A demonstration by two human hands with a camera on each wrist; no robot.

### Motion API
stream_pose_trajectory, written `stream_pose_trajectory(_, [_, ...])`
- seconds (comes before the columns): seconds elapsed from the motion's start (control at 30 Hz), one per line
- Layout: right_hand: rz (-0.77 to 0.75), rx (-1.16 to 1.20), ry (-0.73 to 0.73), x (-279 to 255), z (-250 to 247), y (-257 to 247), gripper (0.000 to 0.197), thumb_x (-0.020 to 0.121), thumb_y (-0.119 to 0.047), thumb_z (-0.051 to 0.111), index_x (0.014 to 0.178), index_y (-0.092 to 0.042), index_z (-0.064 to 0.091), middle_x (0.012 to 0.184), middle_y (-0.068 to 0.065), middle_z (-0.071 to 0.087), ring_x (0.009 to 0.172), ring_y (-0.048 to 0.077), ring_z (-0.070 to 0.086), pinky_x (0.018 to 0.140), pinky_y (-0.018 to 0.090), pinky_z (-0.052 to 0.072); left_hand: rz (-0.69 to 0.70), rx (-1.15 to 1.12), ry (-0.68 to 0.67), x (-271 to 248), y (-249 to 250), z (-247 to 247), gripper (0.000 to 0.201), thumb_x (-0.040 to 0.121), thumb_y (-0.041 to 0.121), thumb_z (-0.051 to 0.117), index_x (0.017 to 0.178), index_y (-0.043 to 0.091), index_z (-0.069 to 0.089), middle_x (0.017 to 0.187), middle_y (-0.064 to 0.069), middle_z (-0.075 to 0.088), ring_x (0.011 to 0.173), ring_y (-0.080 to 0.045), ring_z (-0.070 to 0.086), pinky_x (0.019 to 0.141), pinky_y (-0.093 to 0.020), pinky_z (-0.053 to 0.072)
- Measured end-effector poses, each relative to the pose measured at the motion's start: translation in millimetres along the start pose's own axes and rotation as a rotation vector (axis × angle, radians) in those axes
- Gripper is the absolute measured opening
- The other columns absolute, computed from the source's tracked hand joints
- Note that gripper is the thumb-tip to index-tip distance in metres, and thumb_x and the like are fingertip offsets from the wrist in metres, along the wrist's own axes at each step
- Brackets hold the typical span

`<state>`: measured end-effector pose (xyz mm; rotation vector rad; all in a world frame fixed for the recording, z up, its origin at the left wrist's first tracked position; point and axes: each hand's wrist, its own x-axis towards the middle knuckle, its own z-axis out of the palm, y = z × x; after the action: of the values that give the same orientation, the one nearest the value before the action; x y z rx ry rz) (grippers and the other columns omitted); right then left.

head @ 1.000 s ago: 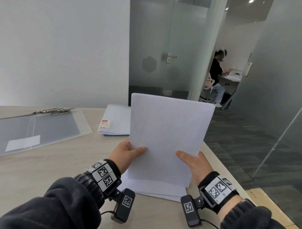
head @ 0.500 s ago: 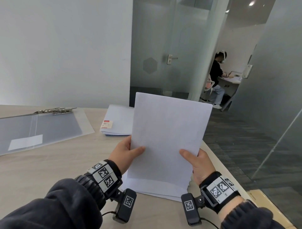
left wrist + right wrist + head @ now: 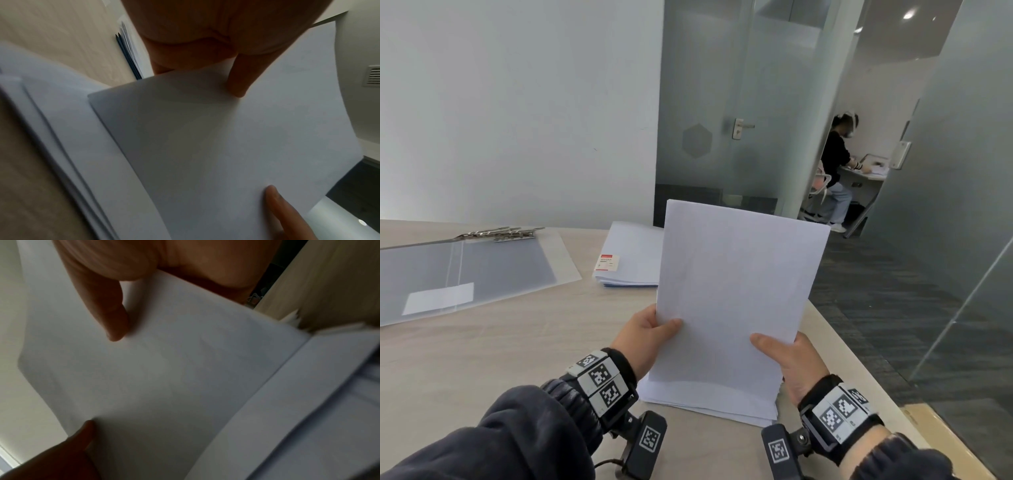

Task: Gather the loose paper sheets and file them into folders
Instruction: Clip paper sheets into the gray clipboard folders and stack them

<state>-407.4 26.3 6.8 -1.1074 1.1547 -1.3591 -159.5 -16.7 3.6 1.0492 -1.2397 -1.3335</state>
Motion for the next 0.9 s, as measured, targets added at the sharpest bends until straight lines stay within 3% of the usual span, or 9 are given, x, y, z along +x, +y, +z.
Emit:
stream_pose_trajectory(0.1, [0.009, -0.049, 0.029, -0.8, 6.4, -1.2, 0.014, 0.089, -0.004, 0.071, 0.1, -0.01, 0.077, 0.103, 0.012, 0.077, 0.099, 0.031, 0.073, 0.084, 0.04, 0.056, 0.004, 0.004, 0.035, 4.6, 2.4, -5.5, 0.015, 0.094, 0.003, 0.062, 0.105, 0.01, 0.07, 0.098, -0.008, 0.077, 0.091, -0.028, 0.072, 0.087, -0.043, 0.056])
stream_pose_trajectory(0.23, [-0.025, -0.228, 0.011, 7.3, 23.3, -2.5, 0.017, 0.096, -0.01, 0.064, 0.108, -0.017, 0.073, 0.105, -0.002, 0.078, 0.102, 0.02, 0.072, 0.094, 0.04, 0.055, -0.031, -0.082, 0.098, 14.2, 16.3, -23.8, 0.032, 0.076, 0.02, 0.07, 0.106, 0.008, 0.07, 0.102, -0.013, 0.076, 0.096, -0.034, 0.07, 0.093, -0.049, 0.054])
stream_pose_trajectory(0.3, [-0.036, -0.298, 0.018, 16.5, 34.2, 0.6, 0.016, 0.097, -0.012, 0.064, 0.105, -0.022, 0.073, 0.105, -0.008, 0.077, 0.103, 0.014, 0.071, 0.1, 0.04, 0.053, -0.044, -0.036, 0.083, 16.5, 23.7, -37.5, 0.032, 0.081, 0.025, 0.072, 0.11, 0.012, 0.069, 0.106, -0.01, 0.075, 0.098, -0.03, 0.071, 0.093, -0.048, 0.055])
stream_pose_trajectory(0.43, [-0.023, -0.305, 0.052, 37.0, 63.6, 5.8, 0.019, 0.097, -0.012, 0.062, 0.098, -0.027, 0.074, 0.103, -0.012, 0.077, 0.104, 0.012, 0.07, 0.104, 0.041, 0.05, -0.036, 0.319, 0.072, 16.8, 36.8, -79.5, 0.027, 0.097, 0.049, 0.053, 0.1, 0.028, 0.07, 0.094, 0.009, 0.076, 0.086, -0.009, 0.071, 0.078, -0.031, 0.055])
stream_pose_trajectory(0.53, [0.001, -0.292, 0.048, 50.0, 87.6, 11.9, 0.019, 0.097, -0.011, 0.062, 0.096, -0.026, 0.074, 0.101, -0.011, 0.077, 0.104, 0.015, 0.07, 0.105, 0.044, 0.049, -0.074, 0.705, 0.133, 22.3, 39.5, -128.7, 0.038, 0.098, 0.056, 0.044, 0.1, 0.028, 0.07, 0.101, 0.012, 0.071, 0.097, -0.012, 0.066, 0.084, -0.032, 0.048])
stream_pose_trajectory(0.63, [0.031, -0.281, 0.03, 58.6, 113.4, 19.0, 0.017, 0.096, -0.01, 0.062, 0.095, -0.021, 0.075, 0.1, -0.006, 0.078, 0.101, 0.018, 0.072, 0.103, 0.048, 0.05, -0.234, 1.007, 0.197, 36.7, 39.8, -184.3, 0.047, 0.101, 0.054, 0.039, 0.123, 0.021, 0.063, 0.125, 0.001, 0.063, 0.115, -0.023, 0.057, 0.096, -0.032, 0.04])
stream_pose_trajectory(0.73, [0.06, -0.27, 0.007, 65.3, 135.4, 26.0, 0.017, 0.096, -0.01, 0.061, 0.094, -0.019, 0.075, 0.097, -0.004, 0.079, 0.098, 0.019, 0.073, 0.101, 0.048, 0.052, -0.387, 1.369, 0.125, 55.5, 37.7, -246.2, 0.042, 0.106, 0.031, 0.038, 0.146, 0.022, 0.044, 0.159, 0.001, 0.031, 0.148, -0.027, 0.025, 0.12, -0.037, 0.023])
stream_pose_trajectory(0.83, [0.08, -0.265, -0.02, 69.6, 152.7, 30.5, 0.018, 0.097, -0.009, 0.06, 0.098, -0.019, 0.075, 0.099, -0.004, 0.079, 0.099, 0.019, 0.073, 0.101, 0.046, 0.052, -0.594, 1.517, 0.129, 73.0, 29.4, -305.6, 0.049, 0.106, 0.029, 0.037, 0.154, 0.021, 0.029, 0.164, -0.008, 0.015, 0.15, -0.033, 0.016, 0.122, -0.04, 0.014])
stream_pose_trajectory(0.9, [0.087, -0.264, -0.03, 72.5, 160.7, 32.2, 0.018, 0.098, -0.009, 0.06, 0.103, -0.018, 0.075, 0.101, -0.003, 0.078, 0.101, 0.019, 0.073, 0.102, 0.046, 0.051, -0.679, 1.412, 0.206, 79.1, 26.2, -330.3, 0.058, 0.104, 0.036, 0.044, 0.155, 0.012, 0.028, 0.161, -0.016, 0.023, 0.148, -0.032, 0.025, 0.121, -0.039, 0.02])
